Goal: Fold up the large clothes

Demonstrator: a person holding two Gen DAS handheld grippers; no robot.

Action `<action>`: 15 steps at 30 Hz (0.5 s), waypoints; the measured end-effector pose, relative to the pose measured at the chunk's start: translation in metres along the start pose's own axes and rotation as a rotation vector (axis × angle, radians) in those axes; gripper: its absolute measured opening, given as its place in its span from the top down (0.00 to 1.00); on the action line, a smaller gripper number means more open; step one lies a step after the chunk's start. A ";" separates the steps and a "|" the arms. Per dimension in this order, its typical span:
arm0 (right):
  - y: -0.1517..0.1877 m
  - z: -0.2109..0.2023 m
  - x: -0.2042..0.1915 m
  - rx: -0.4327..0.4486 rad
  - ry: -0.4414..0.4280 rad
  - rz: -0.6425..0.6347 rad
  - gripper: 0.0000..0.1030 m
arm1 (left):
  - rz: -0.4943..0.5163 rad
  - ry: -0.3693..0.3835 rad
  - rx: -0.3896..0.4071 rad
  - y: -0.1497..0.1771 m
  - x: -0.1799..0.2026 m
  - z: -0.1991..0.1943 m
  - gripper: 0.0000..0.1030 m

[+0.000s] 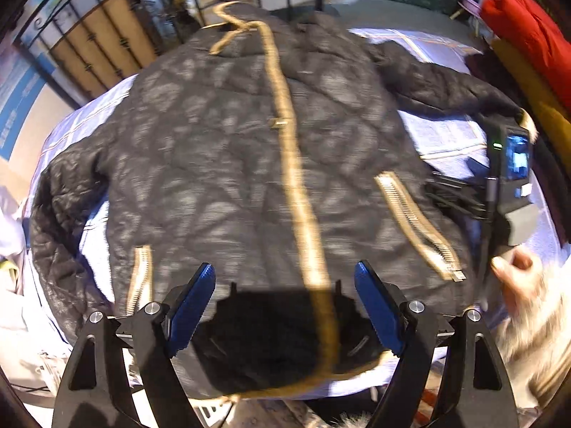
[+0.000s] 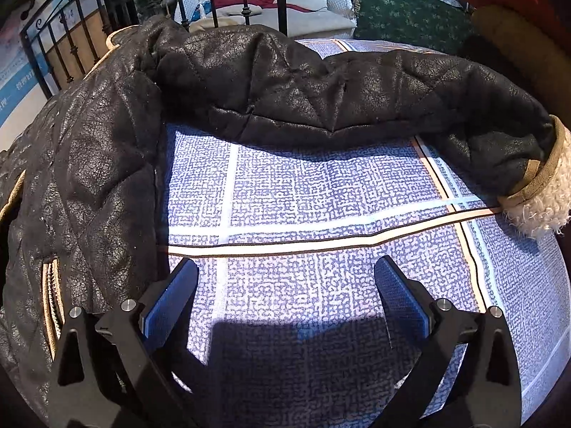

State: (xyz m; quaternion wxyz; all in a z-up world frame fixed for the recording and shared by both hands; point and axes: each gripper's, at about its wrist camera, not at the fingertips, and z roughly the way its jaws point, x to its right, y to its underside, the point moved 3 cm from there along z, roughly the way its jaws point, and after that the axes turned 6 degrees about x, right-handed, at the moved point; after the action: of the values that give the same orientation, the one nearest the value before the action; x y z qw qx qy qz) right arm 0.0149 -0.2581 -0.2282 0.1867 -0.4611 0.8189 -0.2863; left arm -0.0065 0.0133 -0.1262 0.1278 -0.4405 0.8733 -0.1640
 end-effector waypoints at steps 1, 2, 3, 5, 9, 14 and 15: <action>-0.001 0.001 0.001 0.000 0.001 -0.001 0.04 | 0.002 -0.005 0.006 0.000 0.010 -0.004 0.24; 0.000 -0.001 0.000 0.000 0.001 -0.001 0.04 | 0.008 -0.010 0.015 -0.002 0.020 -0.007 0.24; 0.000 -0.001 0.001 0.000 0.001 -0.001 0.04 | 0.019 -0.017 0.020 -0.002 0.030 -0.012 0.24; 0.001 -0.001 -0.001 0.000 0.001 -0.001 0.04 | 0.051 -0.038 0.013 0.001 0.049 -0.018 0.24; 0.001 0.000 -0.001 0.000 0.001 -0.001 0.04 | 0.123 -0.065 -0.043 0.012 0.084 -0.017 0.24; 0.001 0.000 -0.001 0.000 0.001 -0.001 0.04 | 0.198 -0.078 -0.089 0.018 0.122 -0.018 0.24; 0.001 0.000 -0.001 0.000 0.001 -0.001 0.04 | 0.215 -0.081 -0.091 0.020 0.130 -0.018 0.24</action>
State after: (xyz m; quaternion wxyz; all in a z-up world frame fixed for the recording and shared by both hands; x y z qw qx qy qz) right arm 0.0149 -0.2571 -0.2284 0.1860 -0.4615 0.8187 -0.2867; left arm -0.1028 -0.0782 -0.1275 0.1599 -0.3559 0.9162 -0.0917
